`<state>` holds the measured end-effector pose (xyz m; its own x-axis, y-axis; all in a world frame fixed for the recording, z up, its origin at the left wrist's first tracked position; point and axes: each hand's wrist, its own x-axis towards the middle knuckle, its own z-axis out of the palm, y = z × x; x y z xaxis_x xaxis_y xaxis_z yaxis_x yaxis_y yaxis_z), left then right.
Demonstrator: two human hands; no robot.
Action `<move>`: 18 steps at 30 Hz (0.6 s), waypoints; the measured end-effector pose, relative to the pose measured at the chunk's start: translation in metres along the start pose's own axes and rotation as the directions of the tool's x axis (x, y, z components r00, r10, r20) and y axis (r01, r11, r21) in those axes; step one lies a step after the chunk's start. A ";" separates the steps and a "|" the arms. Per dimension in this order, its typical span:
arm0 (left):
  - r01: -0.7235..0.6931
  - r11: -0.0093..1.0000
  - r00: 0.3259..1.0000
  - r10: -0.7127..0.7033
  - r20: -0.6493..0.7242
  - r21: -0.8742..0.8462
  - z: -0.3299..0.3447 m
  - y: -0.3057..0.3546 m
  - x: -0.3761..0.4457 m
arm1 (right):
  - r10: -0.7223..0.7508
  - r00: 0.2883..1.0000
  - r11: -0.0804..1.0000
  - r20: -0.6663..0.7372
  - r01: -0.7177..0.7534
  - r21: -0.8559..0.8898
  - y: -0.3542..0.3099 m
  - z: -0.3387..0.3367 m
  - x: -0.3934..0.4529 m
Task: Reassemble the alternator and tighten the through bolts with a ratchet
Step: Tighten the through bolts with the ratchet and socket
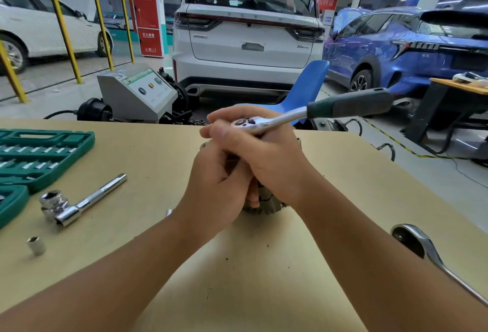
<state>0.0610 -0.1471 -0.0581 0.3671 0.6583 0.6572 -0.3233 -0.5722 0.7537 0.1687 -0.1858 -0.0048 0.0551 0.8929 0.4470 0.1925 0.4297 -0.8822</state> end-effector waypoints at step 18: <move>0.067 0.998 0.996 -0.067 -0.057 0.000 0.004 -0.002 0.001 | 0.007 0.999 1.000 0.033 -0.007 0.004 0.003 -0.002 -0.003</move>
<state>0.0652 -0.1472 -0.0591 0.3379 0.7217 0.6042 -0.2980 -0.5269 0.7960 0.1715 -0.1876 -0.0081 0.0246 0.8999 0.4354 0.1886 0.4235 -0.8860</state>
